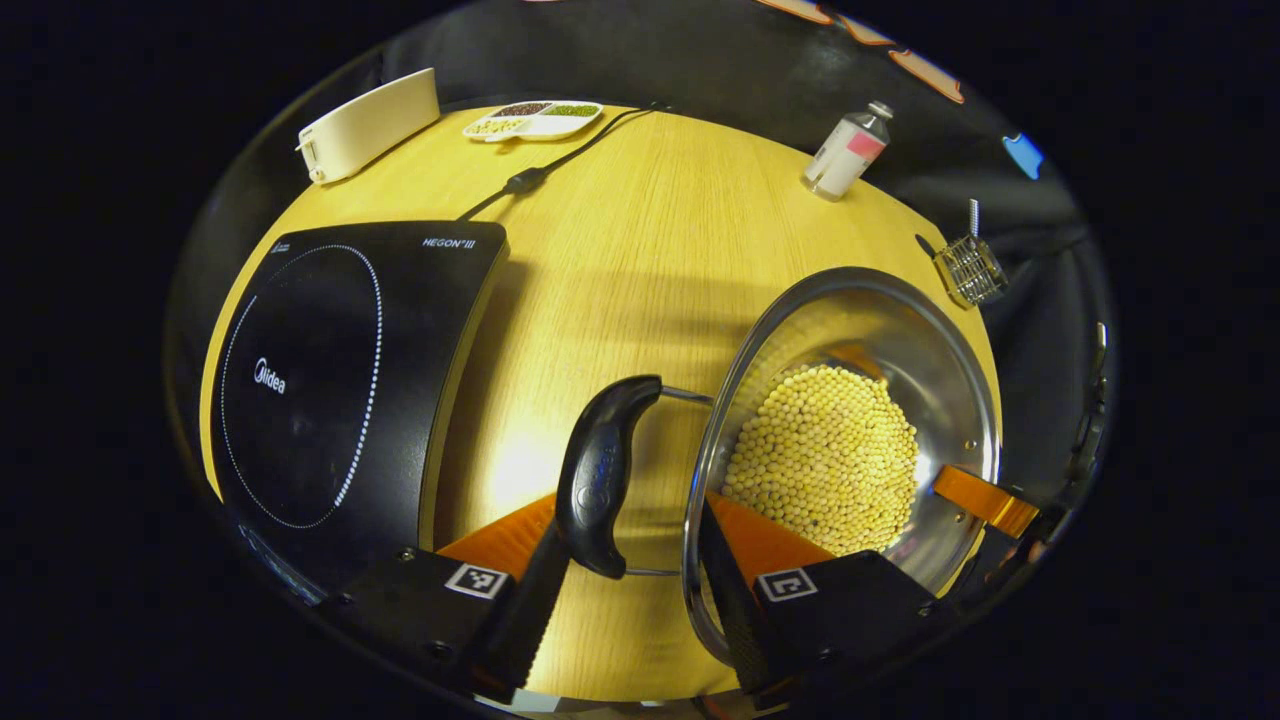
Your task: First push the handle of the pot to place it horizontally, then grasp the pot with both hands and set it on the induction cooktop.
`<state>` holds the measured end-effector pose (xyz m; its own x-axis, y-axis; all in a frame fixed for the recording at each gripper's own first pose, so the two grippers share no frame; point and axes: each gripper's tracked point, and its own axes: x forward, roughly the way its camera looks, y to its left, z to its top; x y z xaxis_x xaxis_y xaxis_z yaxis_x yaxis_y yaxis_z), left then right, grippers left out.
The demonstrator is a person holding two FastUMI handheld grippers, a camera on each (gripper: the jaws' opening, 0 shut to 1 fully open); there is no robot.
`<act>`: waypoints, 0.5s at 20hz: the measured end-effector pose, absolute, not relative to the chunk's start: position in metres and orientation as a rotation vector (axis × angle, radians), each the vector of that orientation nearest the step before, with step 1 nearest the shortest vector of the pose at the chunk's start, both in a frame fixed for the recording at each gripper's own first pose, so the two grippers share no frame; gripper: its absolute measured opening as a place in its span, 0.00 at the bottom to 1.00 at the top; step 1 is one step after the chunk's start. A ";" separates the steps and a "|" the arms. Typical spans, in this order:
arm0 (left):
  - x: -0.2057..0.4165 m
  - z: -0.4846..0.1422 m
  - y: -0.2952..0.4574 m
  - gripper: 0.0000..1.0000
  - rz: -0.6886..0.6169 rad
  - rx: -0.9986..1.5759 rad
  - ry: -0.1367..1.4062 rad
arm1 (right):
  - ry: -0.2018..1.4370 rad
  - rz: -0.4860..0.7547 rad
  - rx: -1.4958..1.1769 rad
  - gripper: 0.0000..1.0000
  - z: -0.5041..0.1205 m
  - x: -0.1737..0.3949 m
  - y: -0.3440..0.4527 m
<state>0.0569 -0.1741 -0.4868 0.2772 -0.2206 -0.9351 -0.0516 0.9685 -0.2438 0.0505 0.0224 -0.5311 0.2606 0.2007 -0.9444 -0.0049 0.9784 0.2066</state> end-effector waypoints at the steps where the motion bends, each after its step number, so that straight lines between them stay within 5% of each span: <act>1: 0.058 -0.484 -0.175 0.69 -0.113 -0.253 1.282 | 1.299 0.145 0.174 0.67 -0.526 0.050 0.020; 4: 0.057 -0.486 -0.178 0.63 -0.113 -0.298 1.271 | 1.301 0.155 0.188 0.58 -0.526 0.051 0.023; 5: 0.057 -0.485 -0.179 0.57 -0.112 -0.323 1.265 | 1.303 0.152 0.198 0.62 -0.521 0.051 0.022; 6: 0.057 -0.484 -0.180 0.55 -0.106 -0.339 1.258 | 1.305 0.160 0.198 0.53 -0.526 0.048 0.022; 10: 0.054 -0.481 -0.181 0.50 -0.111 -0.311 1.233 | 1.273 0.175 0.191 0.53 -0.519 0.048 0.021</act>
<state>0.0542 -0.1814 -0.4809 0.3318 -0.2502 -0.9096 -0.0844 0.9525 -0.2928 0.0485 0.0213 -0.5186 0.2842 0.2351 -0.9295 -0.0239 0.9709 0.2383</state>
